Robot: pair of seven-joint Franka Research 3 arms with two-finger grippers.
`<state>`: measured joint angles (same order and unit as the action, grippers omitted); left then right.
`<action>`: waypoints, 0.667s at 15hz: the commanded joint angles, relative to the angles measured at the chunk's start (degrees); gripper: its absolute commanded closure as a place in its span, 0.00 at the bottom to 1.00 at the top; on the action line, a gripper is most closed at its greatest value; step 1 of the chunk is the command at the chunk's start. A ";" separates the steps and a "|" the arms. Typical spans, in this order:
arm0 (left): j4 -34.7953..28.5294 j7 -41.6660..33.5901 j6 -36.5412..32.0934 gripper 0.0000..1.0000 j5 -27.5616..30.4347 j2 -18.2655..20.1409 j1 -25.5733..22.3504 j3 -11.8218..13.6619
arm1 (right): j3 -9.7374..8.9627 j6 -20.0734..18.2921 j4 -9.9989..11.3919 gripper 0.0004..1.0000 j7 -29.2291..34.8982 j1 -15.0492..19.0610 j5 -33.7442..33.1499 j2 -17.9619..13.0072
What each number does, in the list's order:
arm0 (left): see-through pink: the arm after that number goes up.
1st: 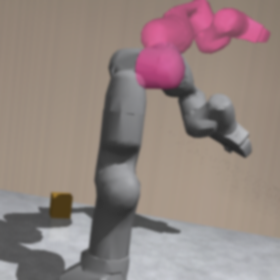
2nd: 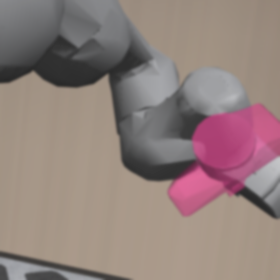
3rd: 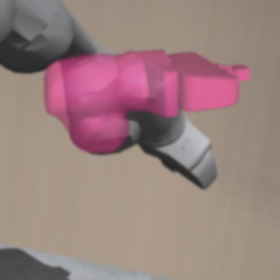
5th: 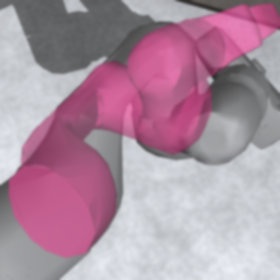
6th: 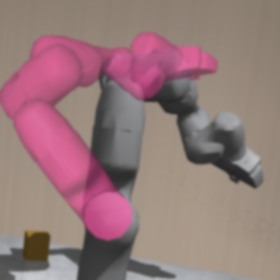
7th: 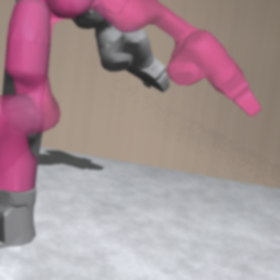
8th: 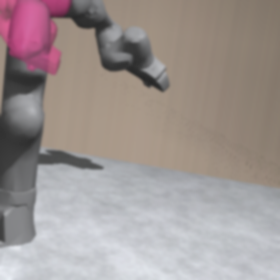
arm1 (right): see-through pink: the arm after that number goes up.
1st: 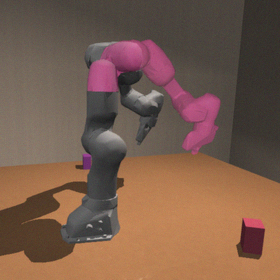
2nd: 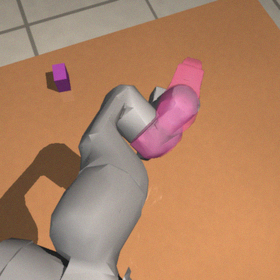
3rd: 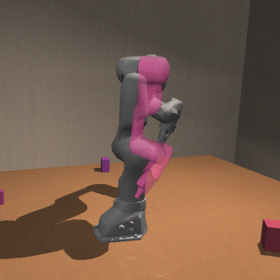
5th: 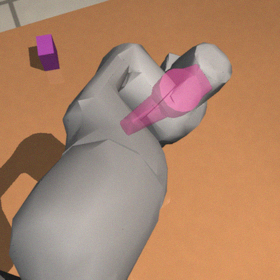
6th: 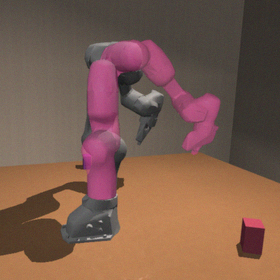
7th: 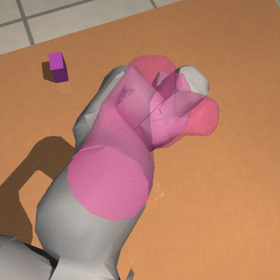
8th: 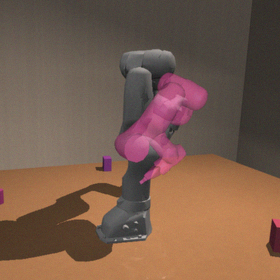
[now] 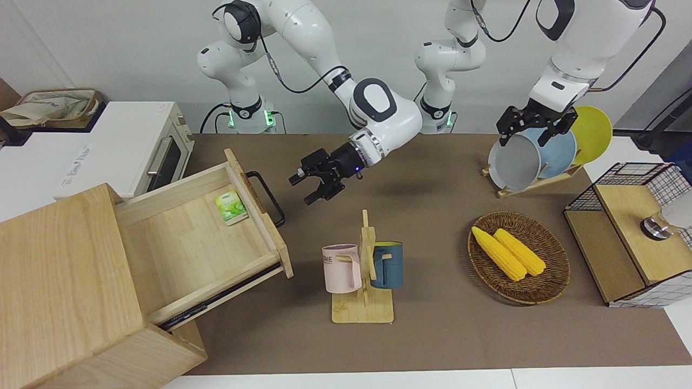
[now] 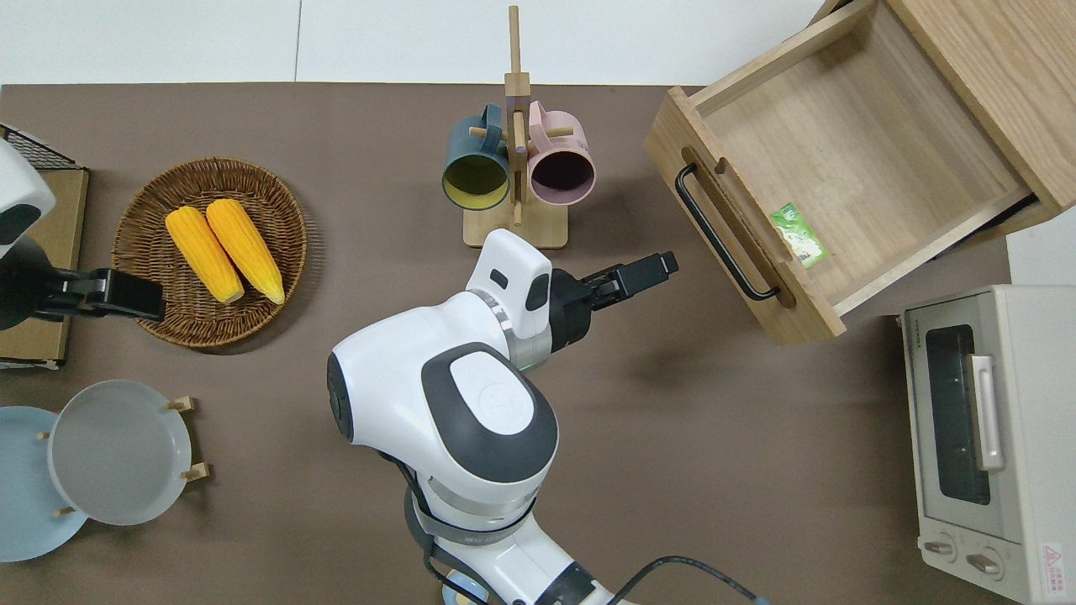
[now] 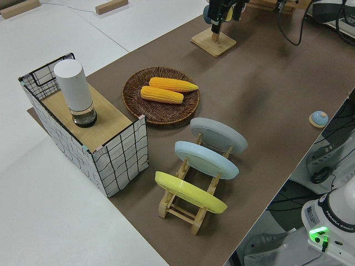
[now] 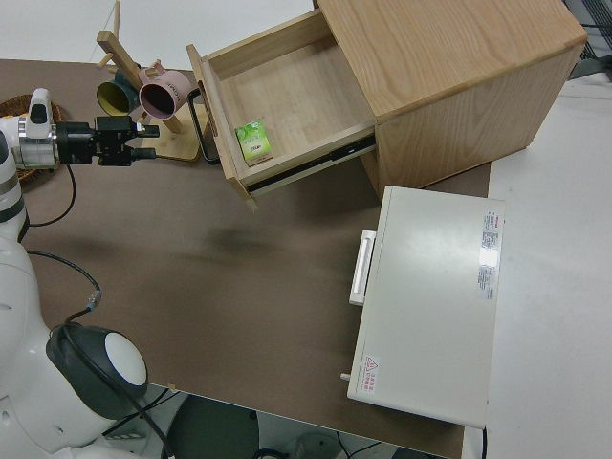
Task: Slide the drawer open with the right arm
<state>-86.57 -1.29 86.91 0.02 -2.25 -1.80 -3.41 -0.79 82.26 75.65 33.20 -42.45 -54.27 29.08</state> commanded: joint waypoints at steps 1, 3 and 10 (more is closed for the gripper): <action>1.49 -0.56 -1.13 0.01 -0.98 -0.65 -0.22 -0.37 | -0.53 0.53 -0.68 0.02 -0.41 4.99 12.22 -4.98; 1.49 -0.56 -1.13 0.01 -0.98 -0.65 -0.22 -0.37 | -0.70 0.71 -0.68 0.02 -1.37 7.63 17.68 -7.53; 1.49 -0.56 -1.13 0.01 -0.98 -0.65 -0.22 -0.37 | -0.79 0.97 -0.68 0.02 -8.93 16.15 31.91 -16.49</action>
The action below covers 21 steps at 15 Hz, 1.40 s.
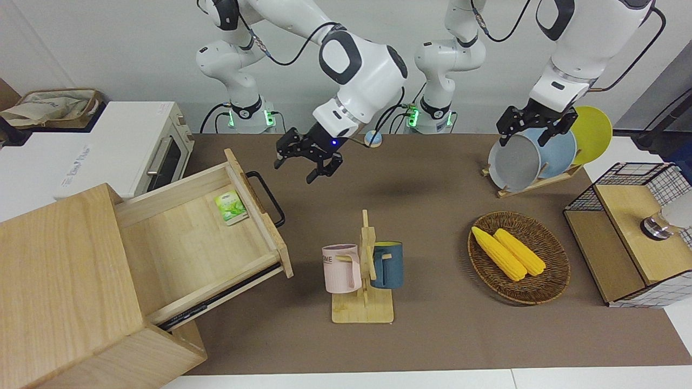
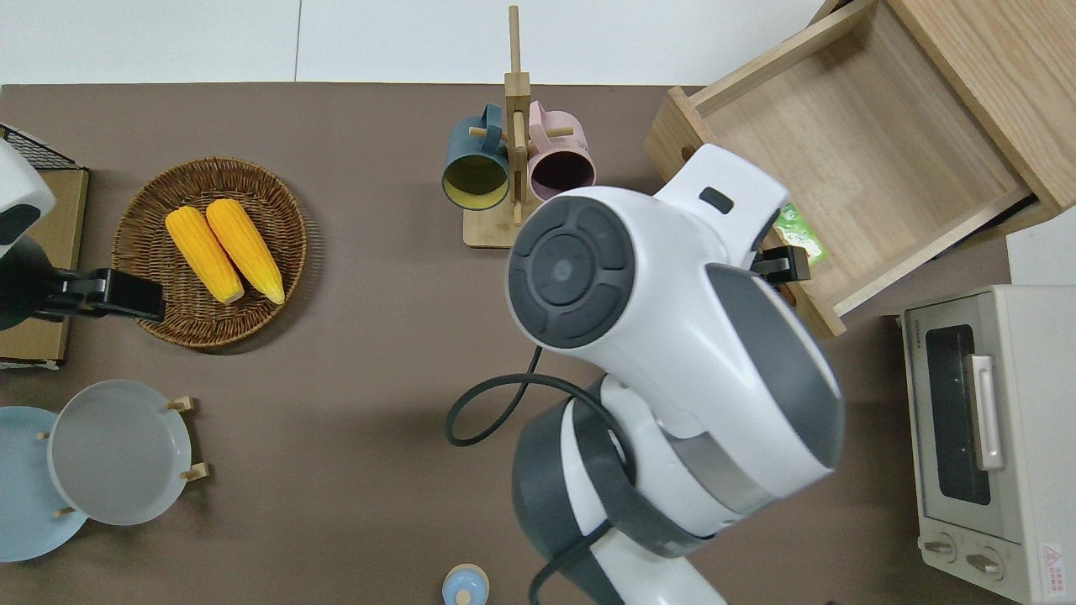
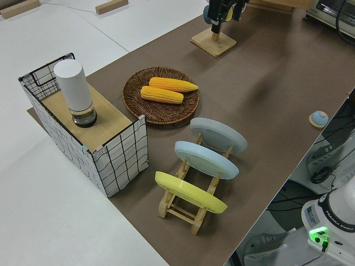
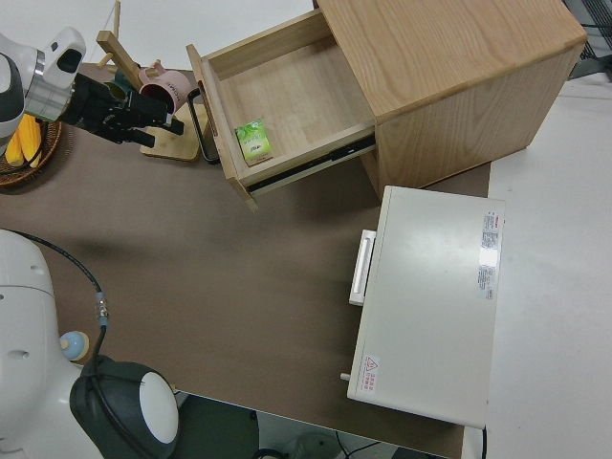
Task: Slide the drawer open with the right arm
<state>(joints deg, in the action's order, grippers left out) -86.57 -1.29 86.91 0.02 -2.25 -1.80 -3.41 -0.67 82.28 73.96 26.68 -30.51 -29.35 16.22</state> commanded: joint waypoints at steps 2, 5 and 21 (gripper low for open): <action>1.40 -0.55 -1.13 0.01 -0.98 -0.65 -0.22 -0.37 | -0.83 1.57 1.01 0.02 -5.40 8.34 13.05 -6.02; 1.49 -0.55 -1.13 0.01 -0.98 -0.65 -0.22 -0.37 | -0.83 3.32 1.01 0.02 -8.83 14.41 19.58 -7.78; 1.49 -0.55 -1.13 0.01 -0.98 -0.65 -0.22 -0.37 | -0.47 10.62 6.20 0.01 -24.22 30.95 31.28 -6.82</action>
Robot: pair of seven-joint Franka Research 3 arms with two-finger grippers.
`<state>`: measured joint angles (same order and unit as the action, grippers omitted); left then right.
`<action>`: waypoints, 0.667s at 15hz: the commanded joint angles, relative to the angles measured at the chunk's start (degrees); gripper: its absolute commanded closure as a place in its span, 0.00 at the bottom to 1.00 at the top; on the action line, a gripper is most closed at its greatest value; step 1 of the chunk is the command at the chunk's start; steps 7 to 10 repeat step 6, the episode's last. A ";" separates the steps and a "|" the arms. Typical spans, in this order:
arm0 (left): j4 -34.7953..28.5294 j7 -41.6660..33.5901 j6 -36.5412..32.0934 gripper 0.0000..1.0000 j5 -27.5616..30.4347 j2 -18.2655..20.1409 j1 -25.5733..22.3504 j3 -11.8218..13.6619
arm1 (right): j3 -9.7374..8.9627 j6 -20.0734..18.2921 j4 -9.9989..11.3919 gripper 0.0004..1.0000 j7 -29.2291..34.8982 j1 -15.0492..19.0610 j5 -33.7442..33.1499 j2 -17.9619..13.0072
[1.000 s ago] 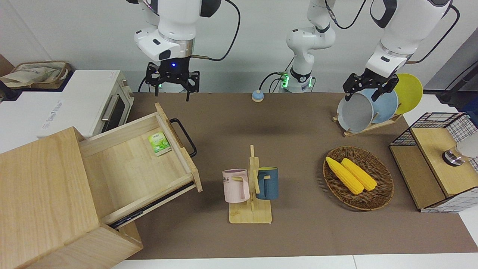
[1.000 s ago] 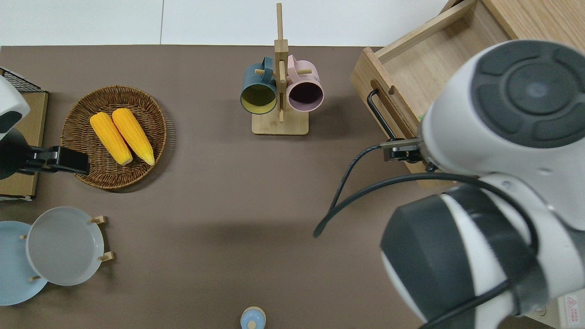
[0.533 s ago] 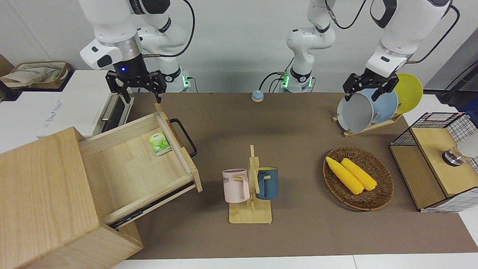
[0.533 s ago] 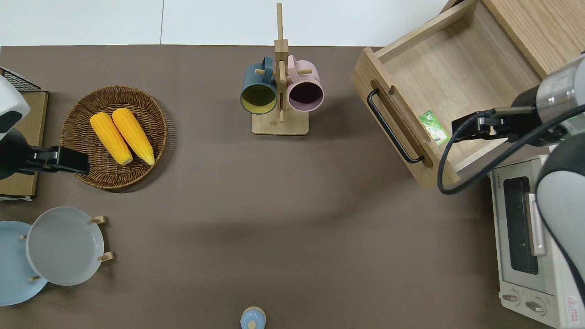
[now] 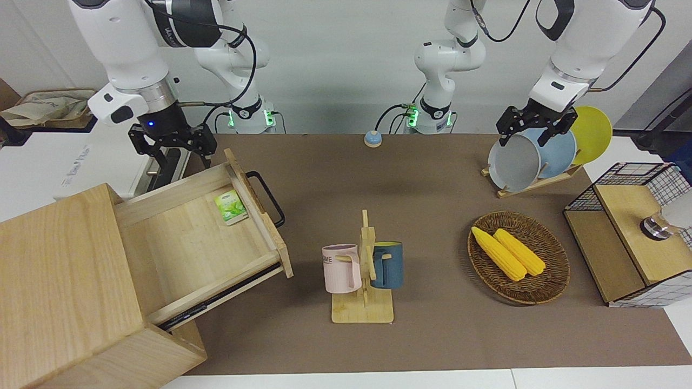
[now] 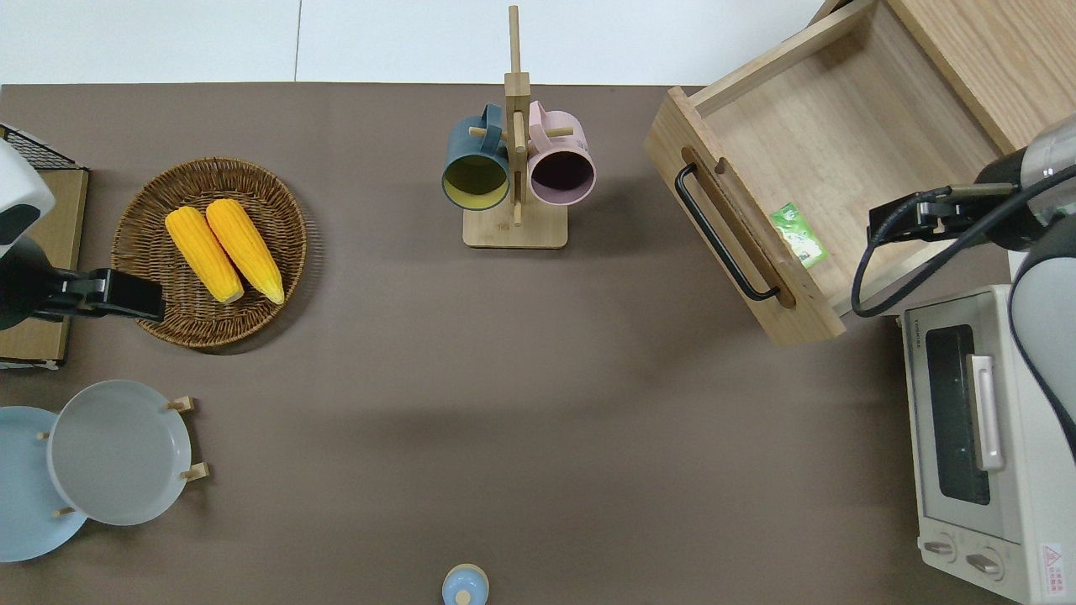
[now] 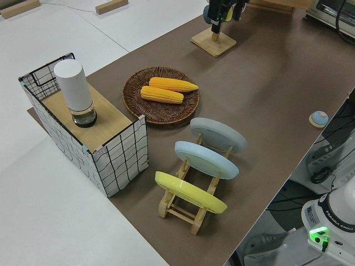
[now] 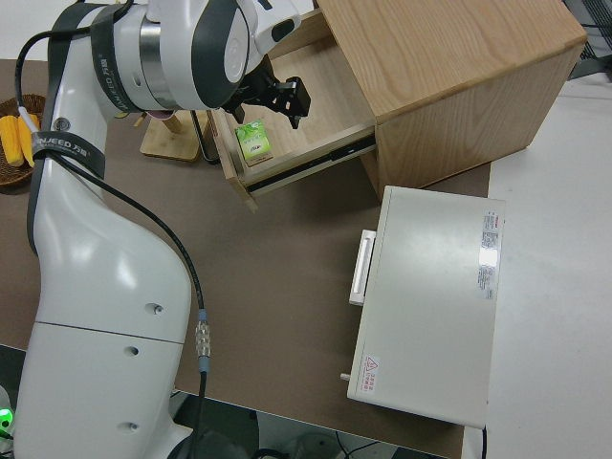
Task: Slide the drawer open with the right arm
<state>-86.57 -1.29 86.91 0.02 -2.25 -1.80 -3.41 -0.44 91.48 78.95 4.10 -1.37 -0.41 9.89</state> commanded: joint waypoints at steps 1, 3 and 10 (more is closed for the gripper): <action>1.49 -0.55 -1.13 0.01 -0.98 -0.65 -0.22 -0.37 | -0.62 1.33 1.12 0.01 -1.37 1.72 2.34 -0.48; 1.49 -0.55 -1.13 0.01 -0.98 -0.65 -0.22 -0.37 | -0.53 1.33 1.12 0.01 -1.46 1.63 1.81 -0.48; 1.49 -0.55 -1.13 0.01 -0.98 -0.65 -0.22 -0.37 | -0.53 1.06 1.03 0.01 -1.55 1.54 1.55 -0.48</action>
